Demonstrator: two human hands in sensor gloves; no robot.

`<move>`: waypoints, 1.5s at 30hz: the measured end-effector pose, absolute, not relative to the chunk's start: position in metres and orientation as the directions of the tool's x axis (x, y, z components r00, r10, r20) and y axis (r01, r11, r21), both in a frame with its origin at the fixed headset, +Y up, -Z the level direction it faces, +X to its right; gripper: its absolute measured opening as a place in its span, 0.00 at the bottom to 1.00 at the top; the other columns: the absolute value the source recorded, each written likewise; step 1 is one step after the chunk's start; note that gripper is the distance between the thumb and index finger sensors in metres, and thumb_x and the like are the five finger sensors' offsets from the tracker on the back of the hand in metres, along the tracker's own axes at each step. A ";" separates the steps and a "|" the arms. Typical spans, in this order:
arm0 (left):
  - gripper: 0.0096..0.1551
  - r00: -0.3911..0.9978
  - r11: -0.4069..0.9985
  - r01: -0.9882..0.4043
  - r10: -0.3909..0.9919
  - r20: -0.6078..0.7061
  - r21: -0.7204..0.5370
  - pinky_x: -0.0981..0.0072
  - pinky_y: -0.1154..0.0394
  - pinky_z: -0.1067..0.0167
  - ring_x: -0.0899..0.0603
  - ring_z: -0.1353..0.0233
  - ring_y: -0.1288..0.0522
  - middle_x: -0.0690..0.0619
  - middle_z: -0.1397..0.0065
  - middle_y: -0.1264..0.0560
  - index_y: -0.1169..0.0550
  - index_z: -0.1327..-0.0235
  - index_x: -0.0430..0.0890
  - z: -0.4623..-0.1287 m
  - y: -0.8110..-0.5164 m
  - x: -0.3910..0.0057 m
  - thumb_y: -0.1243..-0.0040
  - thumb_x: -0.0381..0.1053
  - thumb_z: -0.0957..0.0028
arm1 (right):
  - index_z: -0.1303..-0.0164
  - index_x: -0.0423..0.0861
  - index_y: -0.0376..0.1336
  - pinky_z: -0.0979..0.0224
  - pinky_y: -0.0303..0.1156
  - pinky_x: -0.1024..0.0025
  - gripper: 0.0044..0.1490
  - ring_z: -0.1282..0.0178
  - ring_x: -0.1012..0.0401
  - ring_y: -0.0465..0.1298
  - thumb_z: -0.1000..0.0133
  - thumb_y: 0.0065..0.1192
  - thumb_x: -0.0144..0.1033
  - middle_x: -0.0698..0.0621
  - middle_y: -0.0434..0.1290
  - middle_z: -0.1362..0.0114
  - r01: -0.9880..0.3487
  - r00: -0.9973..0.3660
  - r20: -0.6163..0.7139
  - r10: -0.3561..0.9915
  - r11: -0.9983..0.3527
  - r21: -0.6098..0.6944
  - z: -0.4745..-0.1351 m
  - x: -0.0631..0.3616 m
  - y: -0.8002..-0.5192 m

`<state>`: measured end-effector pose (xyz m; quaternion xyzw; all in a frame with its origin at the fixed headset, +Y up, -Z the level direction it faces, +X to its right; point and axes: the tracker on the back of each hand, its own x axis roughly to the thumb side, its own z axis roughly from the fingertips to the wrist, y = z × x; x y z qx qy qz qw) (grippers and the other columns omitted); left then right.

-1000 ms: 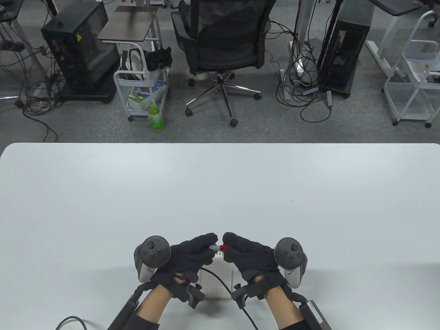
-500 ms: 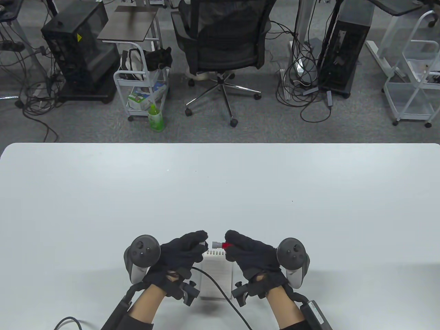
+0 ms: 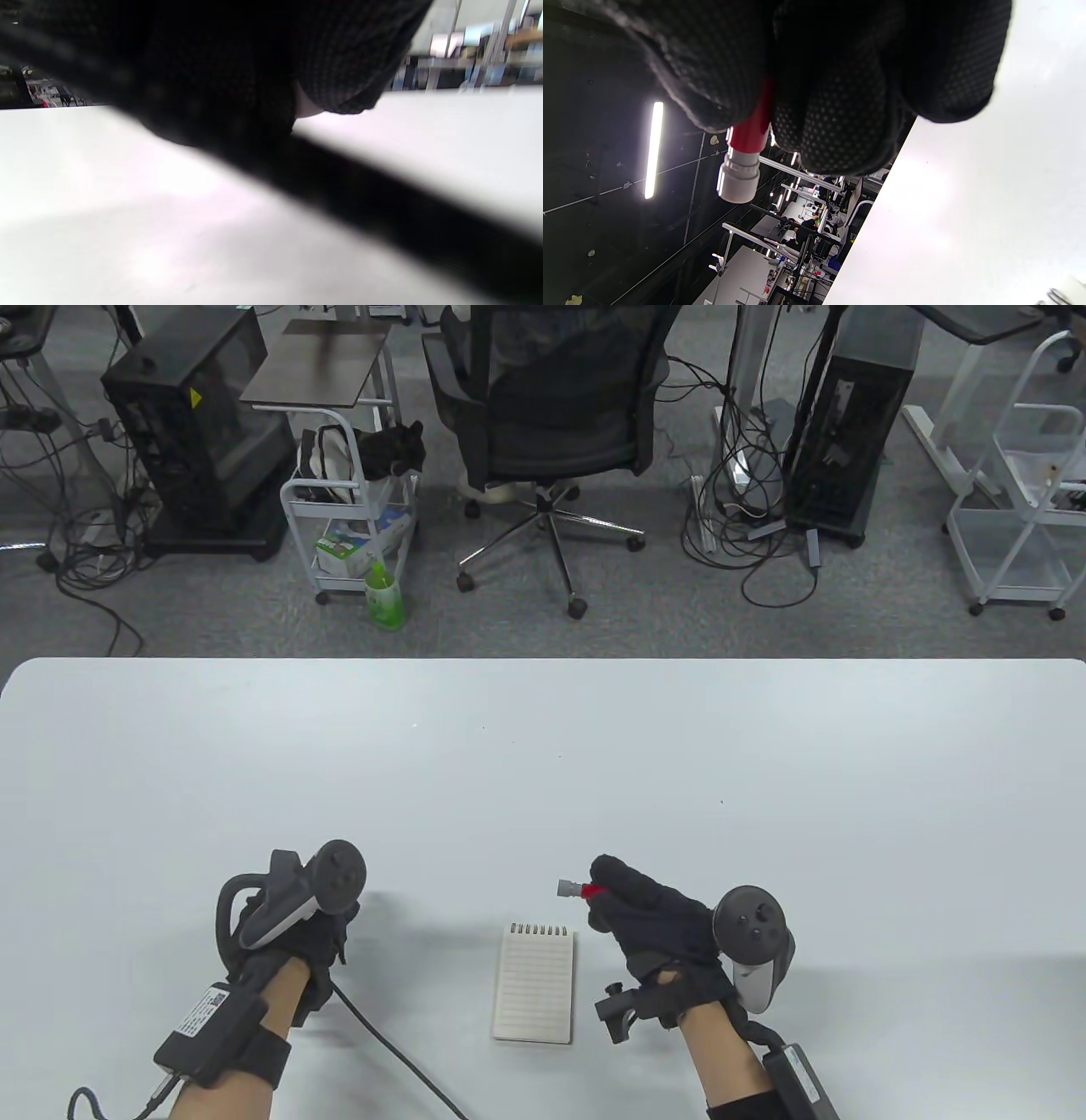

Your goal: Stamp flower pattern stamp onto notebook

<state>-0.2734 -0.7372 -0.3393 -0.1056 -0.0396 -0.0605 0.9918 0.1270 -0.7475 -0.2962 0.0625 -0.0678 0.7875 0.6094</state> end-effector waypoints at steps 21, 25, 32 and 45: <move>0.30 0.899 0.894 0.411 -0.364 0.244 -0.179 0.46 0.21 0.54 0.45 0.62 0.15 0.44 0.52 0.14 0.19 0.47 0.40 -0.342 -0.777 -0.255 0.35 0.53 0.60 | 0.41 0.46 0.72 0.44 0.77 0.47 0.30 0.56 0.51 0.86 0.55 0.75 0.36 0.40 0.79 0.45 -0.946 -0.324 0.183 0.928 -0.322 -0.041 -0.296 0.127 -0.750; 0.33 0.891 0.874 0.435 -0.383 0.243 -0.216 0.46 0.22 0.51 0.45 0.59 0.16 0.45 0.48 0.16 0.22 0.42 0.42 -0.341 -0.776 -0.256 0.37 0.55 0.60 | 0.41 0.46 0.72 0.44 0.77 0.47 0.30 0.56 0.51 0.86 0.55 0.75 0.36 0.40 0.79 0.45 -0.941 -0.338 0.185 0.923 -0.337 -0.038 -0.296 0.126 -0.750; 0.42 0.900 0.854 0.431 -0.381 0.214 -0.292 0.44 0.25 0.45 0.43 0.50 0.18 0.44 0.38 0.21 0.29 0.33 0.44 -0.340 -0.772 -0.262 0.36 0.59 0.62 | 0.41 0.46 0.72 0.44 0.77 0.47 0.30 0.56 0.51 0.86 0.55 0.74 0.36 0.40 0.79 0.44 -0.943 -0.332 0.181 0.926 -0.330 -0.043 -0.297 0.127 -0.749; 0.55 0.913 0.887 0.386 -0.329 0.239 -0.254 0.32 0.38 0.33 0.30 0.25 0.33 0.42 0.21 0.38 0.40 0.24 0.47 -0.321 -0.708 -0.243 0.39 0.68 0.65 | 0.41 0.46 0.72 0.43 0.77 0.47 0.30 0.56 0.51 0.86 0.55 0.74 0.37 0.41 0.79 0.44 -0.943 -0.331 0.177 0.927 -0.329 -0.043 -0.297 0.129 -0.748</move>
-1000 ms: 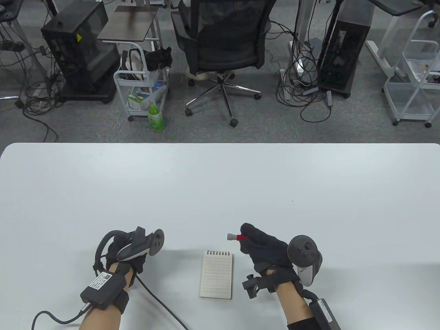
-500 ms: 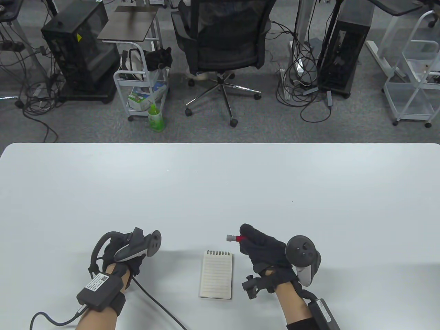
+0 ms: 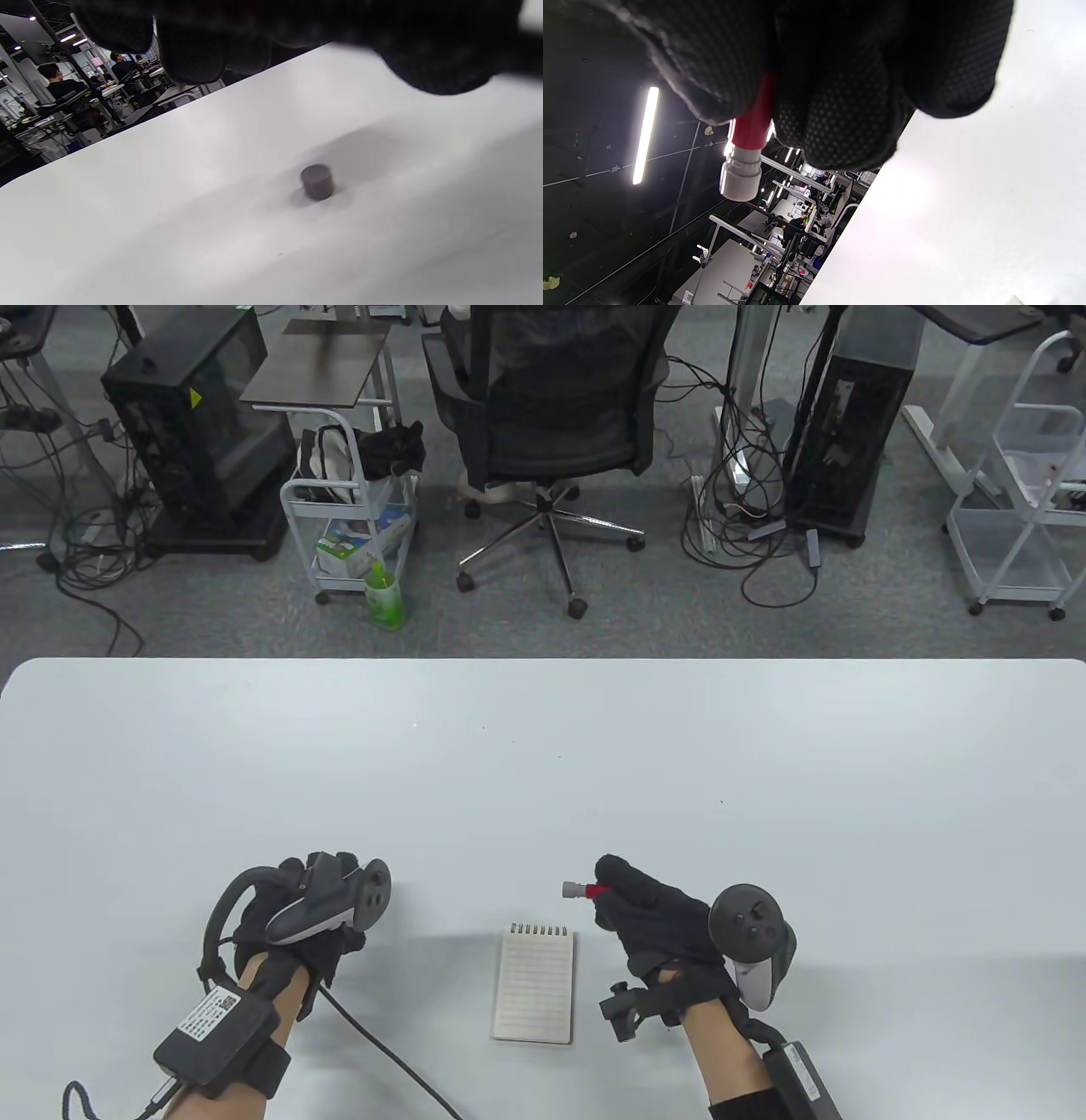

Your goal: Stamp flower pattern stamp onto notebook

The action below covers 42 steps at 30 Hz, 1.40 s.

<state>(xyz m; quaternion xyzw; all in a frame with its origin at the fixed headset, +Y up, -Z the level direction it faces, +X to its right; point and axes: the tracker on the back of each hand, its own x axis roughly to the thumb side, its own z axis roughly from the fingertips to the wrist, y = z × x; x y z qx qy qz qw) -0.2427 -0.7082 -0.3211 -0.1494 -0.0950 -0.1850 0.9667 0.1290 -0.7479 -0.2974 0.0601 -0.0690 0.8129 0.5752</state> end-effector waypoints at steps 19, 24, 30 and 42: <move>0.62 0.870 0.901 0.006 0.209 0.447 -0.434 0.27 0.47 0.32 0.25 0.20 0.48 0.38 0.18 0.49 0.49 0.22 0.46 -0.288 -0.775 -0.146 0.40 0.72 0.66 | 0.41 0.45 0.72 0.44 0.77 0.47 0.30 0.57 0.51 0.85 0.54 0.74 0.38 0.40 0.79 0.46 -0.906 -0.418 0.195 0.887 -0.424 -0.012 -0.299 0.128 -0.753; 0.63 0.877 0.898 0.062 0.159 0.453 -0.435 0.29 0.47 0.32 0.26 0.21 0.48 0.38 0.18 0.50 0.49 0.23 0.45 -0.285 -0.787 -0.145 0.40 0.72 0.66 | 0.41 0.44 0.72 0.44 0.76 0.47 0.29 0.59 0.52 0.85 0.54 0.73 0.39 0.40 0.79 0.47 -0.871 -0.482 0.224 0.847 -0.491 -0.014 -0.297 0.120 -0.752; 0.63 0.877 0.898 0.110 0.115 0.467 -0.427 0.31 0.48 0.32 0.26 0.22 0.51 0.37 0.19 0.53 0.50 0.23 0.45 -0.285 -0.794 -0.141 0.41 0.72 0.67 | 0.41 0.45 0.72 0.43 0.76 0.47 0.29 0.59 0.51 0.85 0.54 0.72 0.39 0.40 0.79 0.47 -0.825 -0.543 0.257 0.800 -0.564 0.013 -0.295 0.110 -0.753; 0.63 0.887 0.886 0.092 0.135 0.442 -0.454 0.33 0.49 0.32 0.28 0.22 0.55 0.39 0.19 0.56 0.51 0.23 0.46 -0.284 -0.798 -0.143 0.43 0.72 0.67 | 0.42 0.46 0.72 0.43 0.76 0.47 0.29 0.60 0.52 0.83 0.54 0.72 0.39 0.40 0.79 0.48 -0.505 -0.779 0.429 0.458 -0.863 0.003 -0.295 0.062 -0.737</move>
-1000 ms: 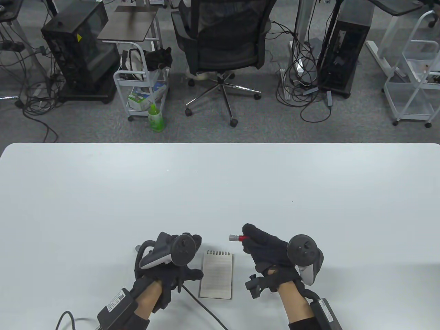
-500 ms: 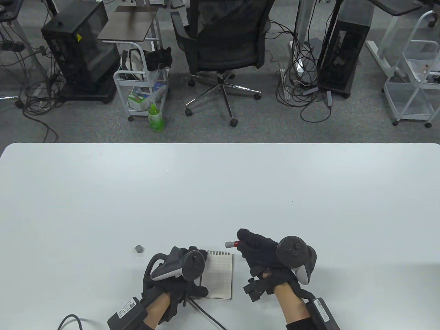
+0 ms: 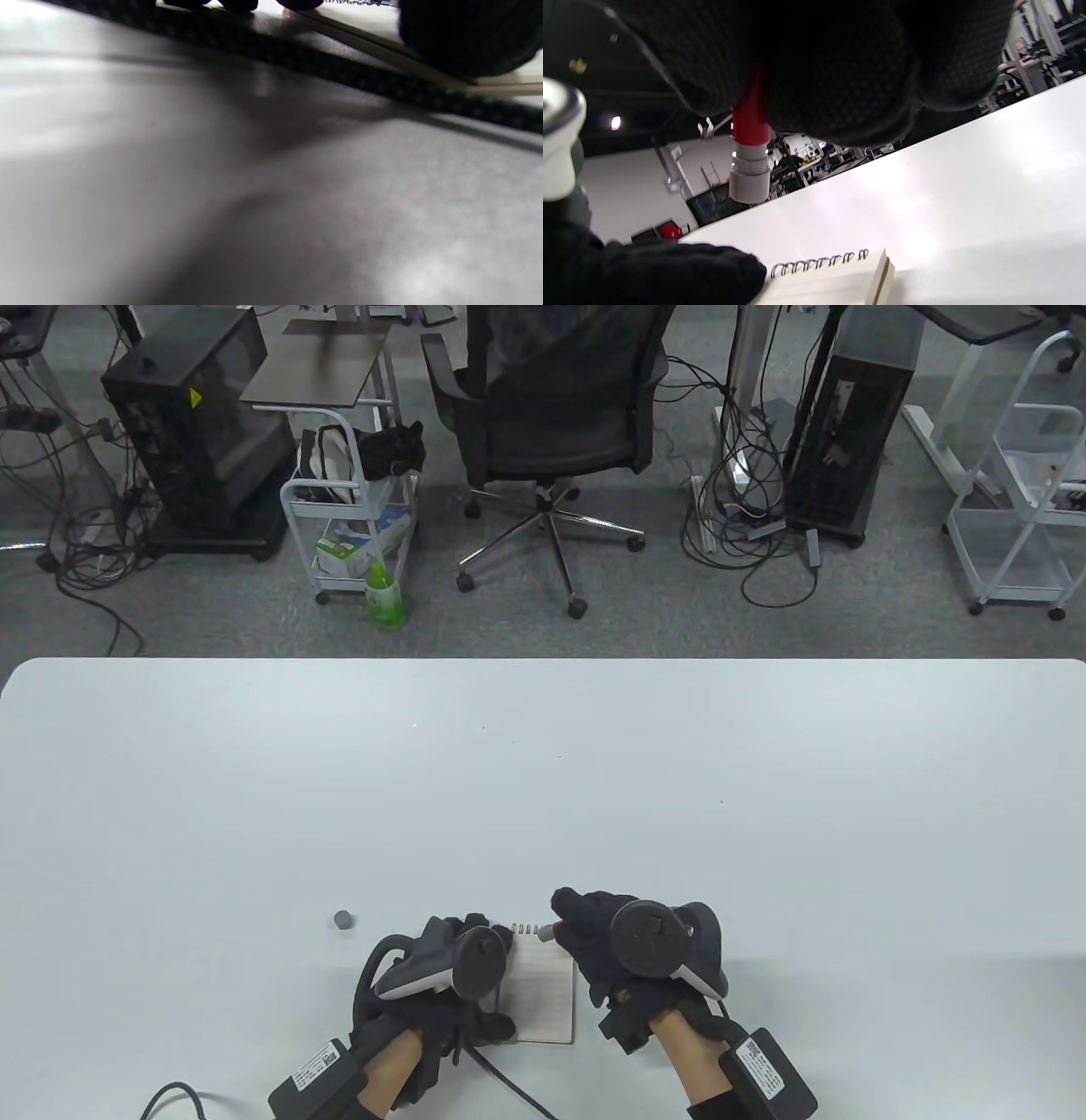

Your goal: Stamp flower pattern stamp onto notebook

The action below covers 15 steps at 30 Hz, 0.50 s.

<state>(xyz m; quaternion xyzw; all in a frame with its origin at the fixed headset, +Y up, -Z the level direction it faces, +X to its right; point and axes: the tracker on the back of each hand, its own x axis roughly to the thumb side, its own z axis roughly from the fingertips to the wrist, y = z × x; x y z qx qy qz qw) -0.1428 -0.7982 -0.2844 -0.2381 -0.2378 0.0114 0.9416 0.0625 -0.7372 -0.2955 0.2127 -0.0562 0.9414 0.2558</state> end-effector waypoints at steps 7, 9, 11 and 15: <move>0.64 0.888 0.891 0.083 0.138 0.440 -0.446 0.33 0.50 0.32 0.29 0.22 0.56 0.40 0.19 0.56 0.52 0.23 0.45 -0.284 -0.799 -0.144 0.44 0.73 0.68 | 0.42 0.47 0.72 0.42 0.76 0.47 0.29 0.60 0.52 0.84 0.54 0.72 0.40 0.41 0.79 0.48 -0.221 -0.839 0.509 0.192 -0.975 0.004 -0.301 0.017 -0.736; 0.64 0.887 0.894 0.078 0.140 0.439 -0.442 0.34 0.49 0.32 0.29 0.22 0.56 0.40 0.19 0.56 0.51 0.24 0.44 -0.283 -0.799 -0.144 0.44 0.73 0.68 | 0.42 0.47 0.72 0.42 0.75 0.46 0.29 0.60 0.52 0.84 0.55 0.72 0.40 0.41 0.79 0.48 -0.206 -0.839 0.513 0.181 -0.979 0.009 -0.303 0.009 -0.739; 0.64 0.887 0.894 0.078 0.140 0.440 -0.441 0.34 0.49 0.32 0.29 0.22 0.56 0.40 0.19 0.56 0.51 0.24 0.44 -0.283 -0.799 -0.144 0.44 0.73 0.68 | 0.42 0.47 0.72 0.42 0.75 0.46 0.29 0.60 0.52 0.84 0.54 0.72 0.40 0.41 0.79 0.48 -0.195 -0.842 0.511 0.172 -0.981 0.009 -0.304 0.006 -0.741; 0.64 0.887 0.894 0.081 0.138 0.442 -0.441 0.34 0.49 0.32 0.29 0.22 0.56 0.40 0.19 0.56 0.51 0.24 0.44 -0.283 -0.799 -0.144 0.44 0.73 0.68 | 0.42 0.47 0.72 0.42 0.75 0.46 0.29 0.60 0.52 0.84 0.54 0.73 0.39 0.41 0.79 0.47 -0.167 -0.850 0.505 0.147 -0.986 0.005 -0.307 0.001 -0.744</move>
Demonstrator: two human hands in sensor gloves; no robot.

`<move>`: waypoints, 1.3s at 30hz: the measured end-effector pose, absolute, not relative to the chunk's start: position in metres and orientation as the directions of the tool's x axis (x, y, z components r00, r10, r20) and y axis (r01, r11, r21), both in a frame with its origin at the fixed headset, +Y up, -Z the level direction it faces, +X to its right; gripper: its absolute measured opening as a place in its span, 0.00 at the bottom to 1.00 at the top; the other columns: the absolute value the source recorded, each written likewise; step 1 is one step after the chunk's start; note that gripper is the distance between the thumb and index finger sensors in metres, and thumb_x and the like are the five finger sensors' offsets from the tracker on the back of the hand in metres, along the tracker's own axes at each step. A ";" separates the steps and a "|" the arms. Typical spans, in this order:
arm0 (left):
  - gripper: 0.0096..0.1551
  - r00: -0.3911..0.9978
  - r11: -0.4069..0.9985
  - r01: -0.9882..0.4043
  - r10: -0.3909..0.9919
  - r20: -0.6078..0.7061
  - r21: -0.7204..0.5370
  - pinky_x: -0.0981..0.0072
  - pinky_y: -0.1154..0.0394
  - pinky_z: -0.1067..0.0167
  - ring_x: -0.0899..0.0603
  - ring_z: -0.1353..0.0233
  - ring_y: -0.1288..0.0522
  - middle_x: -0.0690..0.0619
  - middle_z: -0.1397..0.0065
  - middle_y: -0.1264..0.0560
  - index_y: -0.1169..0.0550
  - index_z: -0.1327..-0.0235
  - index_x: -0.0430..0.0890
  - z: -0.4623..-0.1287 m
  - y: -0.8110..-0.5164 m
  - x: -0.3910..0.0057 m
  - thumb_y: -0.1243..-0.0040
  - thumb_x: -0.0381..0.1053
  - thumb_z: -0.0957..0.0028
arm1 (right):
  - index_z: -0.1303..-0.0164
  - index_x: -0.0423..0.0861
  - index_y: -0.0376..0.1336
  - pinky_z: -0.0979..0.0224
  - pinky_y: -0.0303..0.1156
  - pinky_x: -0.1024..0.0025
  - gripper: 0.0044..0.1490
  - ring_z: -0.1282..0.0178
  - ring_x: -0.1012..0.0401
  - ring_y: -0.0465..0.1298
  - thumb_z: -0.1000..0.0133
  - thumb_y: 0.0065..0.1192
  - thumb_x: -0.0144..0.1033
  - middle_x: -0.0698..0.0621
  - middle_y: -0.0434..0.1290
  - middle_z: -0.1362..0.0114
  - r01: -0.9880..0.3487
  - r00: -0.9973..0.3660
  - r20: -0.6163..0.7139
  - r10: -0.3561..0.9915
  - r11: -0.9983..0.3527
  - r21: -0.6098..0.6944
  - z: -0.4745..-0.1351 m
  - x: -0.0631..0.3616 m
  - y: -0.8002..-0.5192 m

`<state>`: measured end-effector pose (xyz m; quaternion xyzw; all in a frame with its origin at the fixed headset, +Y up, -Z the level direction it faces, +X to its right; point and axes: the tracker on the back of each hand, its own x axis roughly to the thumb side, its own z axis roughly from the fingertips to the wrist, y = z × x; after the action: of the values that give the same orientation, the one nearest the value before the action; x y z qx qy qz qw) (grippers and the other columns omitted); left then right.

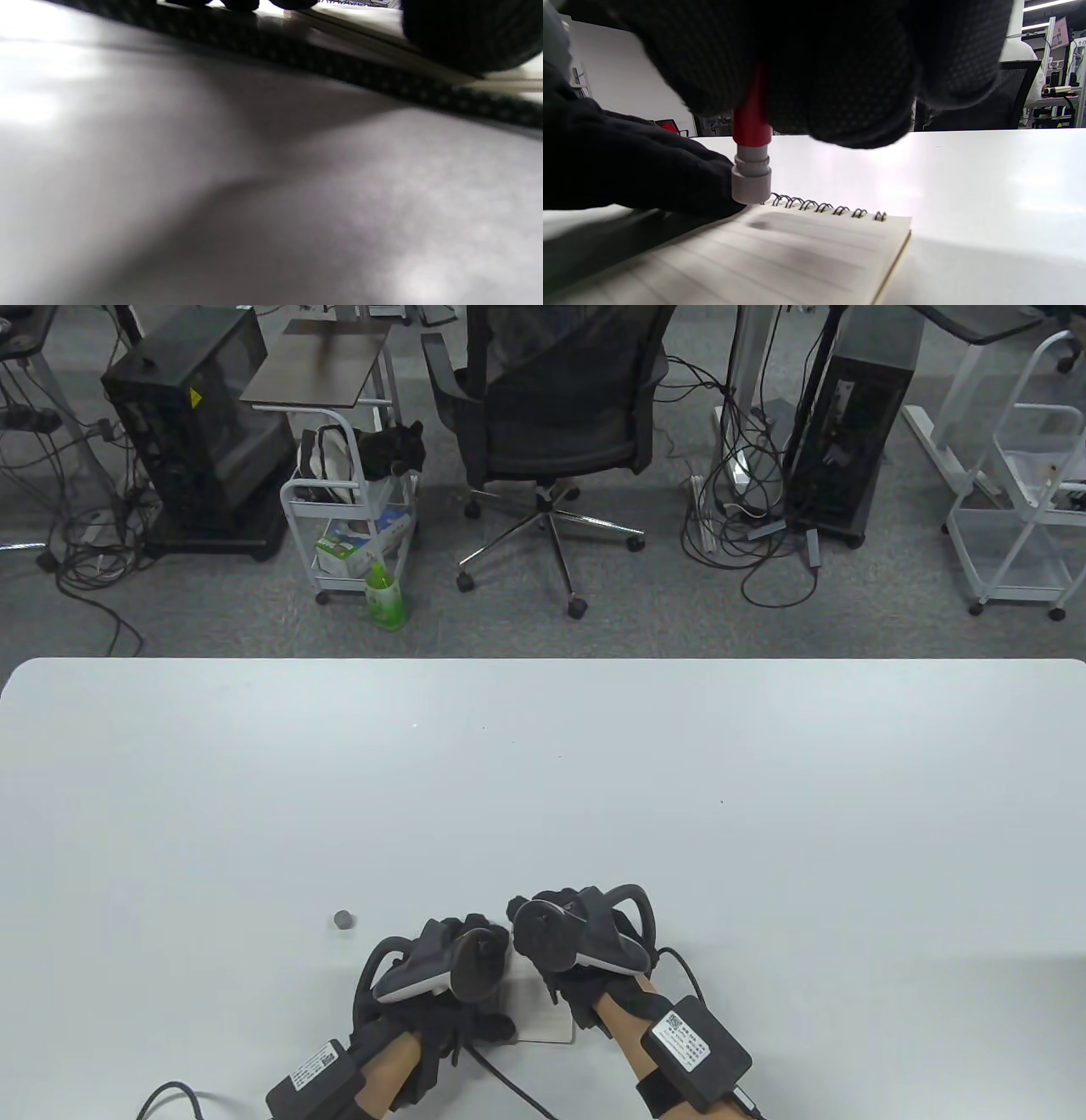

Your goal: Stamp flower pattern stamp onto notebook

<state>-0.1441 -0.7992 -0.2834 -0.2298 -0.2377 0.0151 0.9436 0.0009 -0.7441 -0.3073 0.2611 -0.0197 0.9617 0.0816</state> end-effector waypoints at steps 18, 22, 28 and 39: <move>0.64 0.887 0.893 0.086 0.133 0.442 -0.441 0.33 0.51 0.31 0.29 0.22 0.56 0.40 0.19 0.56 0.51 0.24 0.43 -0.283 -0.800 -0.144 0.45 0.73 0.69 | 0.43 0.45 0.73 0.43 0.77 0.47 0.29 0.60 0.51 0.86 0.55 0.72 0.37 0.40 0.80 0.49 -0.152 -0.837 0.530 0.135 -0.988 0.012 -0.307 -0.013 -0.757; 0.64 0.887 0.893 0.086 0.133 0.442 -0.441 0.33 0.51 0.31 0.29 0.22 0.56 0.40 0.19 0.57 0.51 0.24 0.43 -0.283 -0.800 -0.144 0.45 0.73 0.69 | 0.43 0.44 0.73 0.44 0.78 0.47 0.29 0.61 0.51 0.86 0.55 0.71 0.36 0.39 0.80 0.50 -0.141 -0.836 0.534 0.126 -0.990 0.012 -0.306 -0.017 -0.762; 0.64 0.887 0.893 0.091 0.129 0.444 -0.441 0.33 0.51 0.31 0.29 0.22 0.56 0.40 0.19 0.57 0.51 0.24 0.43 -0.284 -0.800 -0.144 0.46 0.73 0.68 | 0.43 0.43 0.73 0.44 0.79 0.48 0.28 0.61 0.51 0.87 0.55 0.71 0.34 0.38 0.81 0.51 -0.157 -0.838 0.528 0.139 -0.988 0.011 -0.305 -0.018 -0.764; 0.64 0.887 0.892 0.092 0.129 0.444 -0.443 0.33 0.51 0.31 0.30 0.22 0.57 0.40 0.19 0.58 0.51 0.23 0.43 -0.282 -0.800 -0.144 0.46 0.73 0.68 | 0.43 0.44 0.72 0.43 0.79 0.47 0.28 0.61 0.51 0.88 0.54 0.70 0.33 0.37 0.80 0.51 -0.170 -0.856 0.497 0.141 -0.985 -0.012 -0.298 -0.019 -0.769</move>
<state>-0.1442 -0.8005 -0.2821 -0.2324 -0.2380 0.0099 0.9430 -0.0195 -0.7685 -0.2984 0.2558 -0.0277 0.9630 0.0808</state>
